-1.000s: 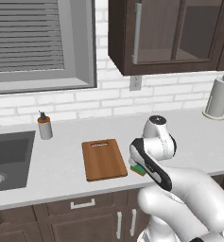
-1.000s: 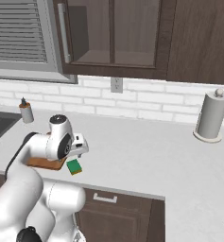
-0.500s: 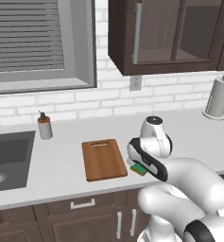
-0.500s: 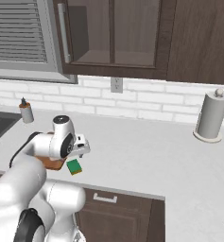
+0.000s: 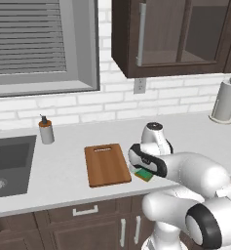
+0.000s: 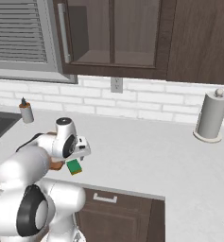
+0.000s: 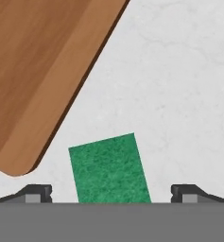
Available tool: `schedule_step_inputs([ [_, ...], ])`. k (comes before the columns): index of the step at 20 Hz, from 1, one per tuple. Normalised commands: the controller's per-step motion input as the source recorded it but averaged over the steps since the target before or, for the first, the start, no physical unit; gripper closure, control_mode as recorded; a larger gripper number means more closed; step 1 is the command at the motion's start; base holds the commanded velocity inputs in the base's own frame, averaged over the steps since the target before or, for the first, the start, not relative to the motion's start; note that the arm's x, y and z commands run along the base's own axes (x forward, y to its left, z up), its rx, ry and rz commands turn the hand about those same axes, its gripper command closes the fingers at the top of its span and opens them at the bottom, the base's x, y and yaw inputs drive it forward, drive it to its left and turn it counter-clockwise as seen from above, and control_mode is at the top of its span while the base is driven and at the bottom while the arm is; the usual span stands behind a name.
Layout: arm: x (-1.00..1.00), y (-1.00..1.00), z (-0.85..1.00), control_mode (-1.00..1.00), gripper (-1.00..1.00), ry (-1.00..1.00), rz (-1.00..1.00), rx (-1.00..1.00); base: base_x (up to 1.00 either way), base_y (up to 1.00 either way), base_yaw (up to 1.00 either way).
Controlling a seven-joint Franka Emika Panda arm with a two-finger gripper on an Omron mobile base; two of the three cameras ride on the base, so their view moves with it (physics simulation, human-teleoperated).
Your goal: Pick up the sponge from the counter and clean the cutting board by briefly scrubbing or pressing down on the cutting board. Once finished, release the sponge.
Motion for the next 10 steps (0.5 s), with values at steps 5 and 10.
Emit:
schedule_step_inputs([
  [5,0.00,0.00,-0.50,-1.00,-1.00,0.00,0.00,0.00,0.00,0.00,0.00],
  [10,-0.01,0.00,-0.53,-1.00,-1.00,0.00,0.00,0.00,0.00,0.00,0.00],
])
